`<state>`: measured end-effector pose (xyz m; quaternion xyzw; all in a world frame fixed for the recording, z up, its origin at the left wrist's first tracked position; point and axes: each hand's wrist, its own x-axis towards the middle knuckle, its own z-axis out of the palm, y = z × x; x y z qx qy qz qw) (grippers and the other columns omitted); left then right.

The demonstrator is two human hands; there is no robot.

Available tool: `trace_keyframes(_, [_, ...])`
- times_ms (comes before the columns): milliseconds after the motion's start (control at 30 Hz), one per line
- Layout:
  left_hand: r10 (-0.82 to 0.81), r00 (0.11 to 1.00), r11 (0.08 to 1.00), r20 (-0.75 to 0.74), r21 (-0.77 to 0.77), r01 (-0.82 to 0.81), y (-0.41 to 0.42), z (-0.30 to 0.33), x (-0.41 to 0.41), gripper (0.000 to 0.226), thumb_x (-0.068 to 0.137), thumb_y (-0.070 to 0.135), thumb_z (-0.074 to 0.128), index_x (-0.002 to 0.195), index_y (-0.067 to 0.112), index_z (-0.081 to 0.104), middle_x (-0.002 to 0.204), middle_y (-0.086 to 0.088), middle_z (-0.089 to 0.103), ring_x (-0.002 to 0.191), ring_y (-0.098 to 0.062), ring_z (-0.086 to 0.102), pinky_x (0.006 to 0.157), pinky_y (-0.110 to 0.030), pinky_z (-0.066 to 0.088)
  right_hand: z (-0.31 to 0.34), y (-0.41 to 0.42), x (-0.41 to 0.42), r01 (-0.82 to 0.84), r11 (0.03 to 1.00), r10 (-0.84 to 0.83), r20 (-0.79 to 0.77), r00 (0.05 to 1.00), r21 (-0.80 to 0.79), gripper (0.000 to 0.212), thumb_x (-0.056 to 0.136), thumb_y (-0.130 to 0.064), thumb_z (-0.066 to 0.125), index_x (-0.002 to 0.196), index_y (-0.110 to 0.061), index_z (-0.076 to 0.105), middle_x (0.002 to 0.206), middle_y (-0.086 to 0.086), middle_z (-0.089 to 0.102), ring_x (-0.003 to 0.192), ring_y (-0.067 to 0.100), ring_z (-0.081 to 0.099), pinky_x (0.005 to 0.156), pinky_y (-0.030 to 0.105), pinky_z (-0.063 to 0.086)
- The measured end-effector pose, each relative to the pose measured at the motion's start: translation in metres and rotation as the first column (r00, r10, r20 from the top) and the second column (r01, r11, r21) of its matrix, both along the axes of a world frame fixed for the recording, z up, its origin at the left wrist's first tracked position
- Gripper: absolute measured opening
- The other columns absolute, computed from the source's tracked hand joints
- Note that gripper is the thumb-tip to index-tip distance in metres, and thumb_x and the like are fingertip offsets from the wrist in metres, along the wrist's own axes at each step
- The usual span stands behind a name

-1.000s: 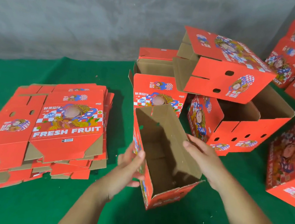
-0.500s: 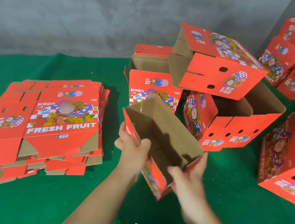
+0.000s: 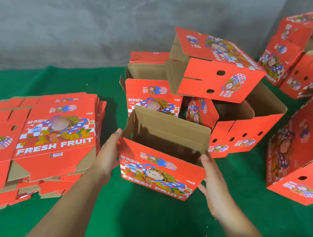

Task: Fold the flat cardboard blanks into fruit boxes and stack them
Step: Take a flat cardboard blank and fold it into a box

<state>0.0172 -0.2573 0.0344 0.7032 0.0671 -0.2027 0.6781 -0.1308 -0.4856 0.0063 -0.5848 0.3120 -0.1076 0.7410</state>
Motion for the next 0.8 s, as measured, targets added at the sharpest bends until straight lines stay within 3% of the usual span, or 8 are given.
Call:
trace_keyframes(133, [0.002,1.0,0.998,0.009,0.063,-0.003,-0.008,-0.002,-0.005,0.025,0.102,0.045,0.047,0.112,0.027,0.06,0.126,-0.007,0.063,0.119,-0.021,0.06,0.096,-0.044,0.052,0.011,-0.015,0.005,-0.056,0.991,0.06,0.033,0.998,-0.121,0.058,0.073,-0.064,0.074,0.127,-0.063,0.055,0.124,-0.022,0.071,0.114,0.002,0.068,0.096,0.032,0.048])
trace_keyframes(267, [0.016,0.999,0.998,0.047,0.068,-0.019,-0.012,0.005,0.017,0.023,0.1,0.034,0.046,0.116,0.022,0.058,0.121,-0.011,0.062,0.113,-0.02,0.063,0.093,-0.037,0.053,0.024,-0.027,0.038,-0.195,0.947,0.195,-0.025,0.98,-0.254,0.075,0.067,-0.07,0.078,0.136,-0.061,0.05,0.128,-0.028,0.066,0.119,-0.003,0.062,0.102,0.029,0.047])
trace_keyframes(333, [-0.004,1.0,0.999,0.026,0.043,0.003,-0.013,0.013,0.039,0.029,0.095,0.029,0.046,0.118,0.019,0.061,0.114,-0.007,0.065,0.11,-0.02,0.064,0.089,-0.034,0.053,0.031,-0.033,0.062,-0.202,0.943,0.198,-0.043,0.979,-0.266,0.084,0.066,-0.07,0.078,0.142,-0.054,0.047,0.134,-0.025,0.063,0.125,0.003,0.059,0.108,0.035,0.046])
trace_keyframes(500, [-0.018,0.999,1.0,0.048,0.023,0.017,-0.023,0.025,0.078,0.025,0.075,0.034,0.051,0.094,0.02,0.059,0.07,0.004,0.07,0.069,-0.011,0.071,0.076,-0.03,0.051,0.035,-0.042,0.114,-0.182,0.965,0.173,-0.065,0.983,-0.187,0.089,0.061,-0.064,0.081,0.143,-0.052,0.047,0.138,-0.009,0.064,0.124,0.021,0.063,0.112,0.05,0.045])
trace_keyframes(600, [0.033,0.999,0.998,0.016,0.06,-0.034,-0.03,0.006,0.088,0.019,0.083,0.034,0.052,0.09,0.018,0.059,0.081,-0.009,0.065,0.067,-0.02,0.065,0.074,-0.032,0.05,0.029,-0.043,0.133,-0.198,0.977,0.178,-0.214,0.96,-0.075,0.097,0.062,-0.067,0.081,0.147,-0.059,0.034,0.145,-0.009,0.054,0.125,0.023,0.058,0.106,0.058,0.042])
trace_keyframes(667, [0.072,0.997,0.996,-0.042,0.059,-0.07,-0.035,-0.004,0.091,0.03,0.092,0.039,0.049,0.102,0.015,0.064,0.093,-0.014,0.072,0.07,-0.024,0.072,0.057,-0.029,0.057,0.024,-0.045,0.145,-0.182,0.983,0.174,-0.275,0.946,-0.003,0.105,0.061,-0.068,0.081,0.15,-0.057,0.027,0.148,-0.006,0.05,0.128,0.028,0.057,0.098,0.062,0.049])
trace_keyframes(733, [0.092,0.992,0.995,-0.084,0.046,-0.088,-0.042,-0.005,0.1,0.035,0.09,0.044,0.051,0.105,0.016,0.066,0.091,-0.007,0.077,0.071,-0.02,0.076,0.056,-0.031,0.057,0.021,-0.05,0.156,-0.135,0.991,0.135,-0.265,0.955,0.016,0.101,0.061,-0.064,0.081,0.148,-0.05,0.033,0.147,-0.005,0.052,0.128,0.027,0.058,0.095,0.06,0.054])
trace_keyframes(800, [0.109,0.992,0.994,-0.065,0.019,-0.108,-0.047,-0.005,0.113,0.025,0.084,0.039,0.052,0.091,0.017,0.062,0.075,-0.002,0.072,0.057,-0.009,0.07,0.06,-0.028,0.052,0.02,-0.055,0.169,-0.09,0.996,0.093,-0.195,0.976,0.023,0.081,0.07,-0.055,0.082,0.142,-0.044,0.045,0.142,-0.008,0.056,0.125,0.02,0.059,0.099,0.051,0.055])
